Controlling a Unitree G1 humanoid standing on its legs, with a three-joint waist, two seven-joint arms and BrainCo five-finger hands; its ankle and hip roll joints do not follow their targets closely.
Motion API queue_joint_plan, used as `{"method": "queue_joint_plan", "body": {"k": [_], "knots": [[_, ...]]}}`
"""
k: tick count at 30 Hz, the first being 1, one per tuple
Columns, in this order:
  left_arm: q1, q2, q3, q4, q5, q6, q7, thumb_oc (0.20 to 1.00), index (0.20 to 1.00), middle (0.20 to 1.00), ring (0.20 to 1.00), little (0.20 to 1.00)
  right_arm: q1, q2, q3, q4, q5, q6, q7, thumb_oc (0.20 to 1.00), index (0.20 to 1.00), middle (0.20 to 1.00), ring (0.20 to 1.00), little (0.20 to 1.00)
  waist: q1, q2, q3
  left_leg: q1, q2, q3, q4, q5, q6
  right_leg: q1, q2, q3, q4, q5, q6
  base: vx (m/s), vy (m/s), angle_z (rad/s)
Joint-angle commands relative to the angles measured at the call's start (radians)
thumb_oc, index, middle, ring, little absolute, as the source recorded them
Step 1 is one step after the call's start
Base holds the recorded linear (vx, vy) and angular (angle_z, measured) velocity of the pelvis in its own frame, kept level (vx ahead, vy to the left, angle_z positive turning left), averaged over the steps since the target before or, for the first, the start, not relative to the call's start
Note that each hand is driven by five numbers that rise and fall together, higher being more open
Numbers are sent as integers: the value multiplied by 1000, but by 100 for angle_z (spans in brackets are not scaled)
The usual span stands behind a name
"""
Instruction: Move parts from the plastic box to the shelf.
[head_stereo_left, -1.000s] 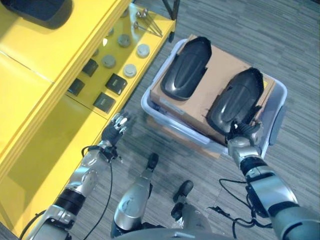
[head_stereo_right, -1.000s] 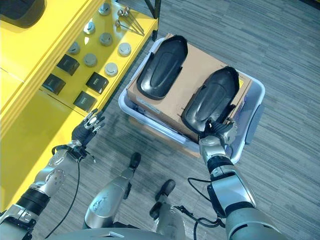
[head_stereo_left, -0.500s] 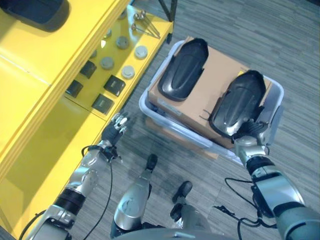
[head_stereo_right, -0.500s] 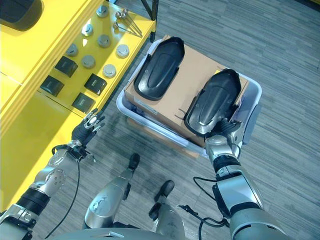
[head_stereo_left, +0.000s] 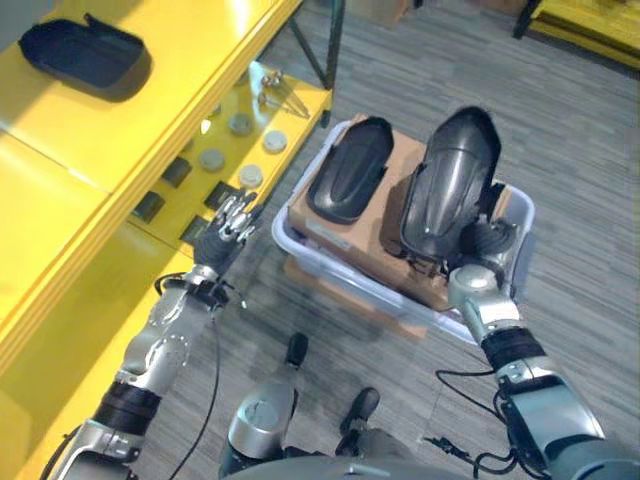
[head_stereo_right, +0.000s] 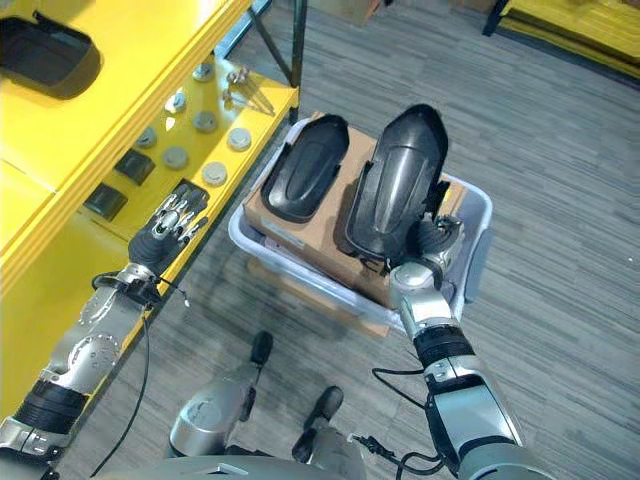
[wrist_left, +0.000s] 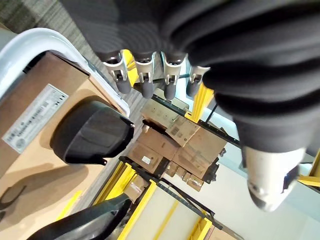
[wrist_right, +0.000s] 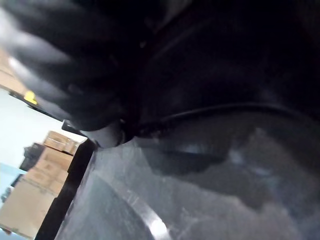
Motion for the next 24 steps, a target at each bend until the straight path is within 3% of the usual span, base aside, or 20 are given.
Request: {"method": "queue_joint_plan", "body": {"k": [1,6,11,14,18,24], "knots": [[17,-33,-21,8,17,42,9,1000,1000,1000,1000,1000,41,-40,-15,-65,-95,-7,-25,200,200,200,200,200,-1,-11,-188,42,36,10,-13,-120,-21,-40,-38,39,65,-76,57,95,-14,-15],[-29,-53,-31,56,65,118,64,1000,1000,1000,1000,1000,47,-33,-18,-109,-120,9,10,200,200,200,200,200,-28,-5,-228,78,47,28,-31,-116,-27,-14,-31,51,53,-81,57,49,-19,-13],[-170,-115,-101,234,95,178,88,1000,1000,1000,1000,1000,8,-11,40,-94,-164,9,115,200,200,200,200,200,-79,2,-263,113,61,61,-45,-114,-35,3,-24,77,38,-81,60,22,-24,-14],[-250,-166,-155,311,102,163,127,1000,1000,1000,1000,1000,-29,25,98,-68,-178,3,161,200,200,200,200,200,-103,5,-275,125,67,75,-47,-115,-37,6,-22,88,38,-82,60,15,-17,-10],[-352,-260,-242,415,92,190,175,1000,1000,1000,1000,1000,-83,101,201,-11,-189,-14,192,200,200,200,200,200,-130,6,-289,137,74,94,-48,-118,-41,8,-22,98,39,-82,59,8,-13,-16],[-400,-350,-317,509,49,169,208,1000,1000,1000,1000,1000,-130,174,297,35,-195,-17,213,200,200,200,200,200,-148,3,-301,146,76,108,-48,-128,-43,8,-22,104,35,-82,59,4,-6,-8]]}}
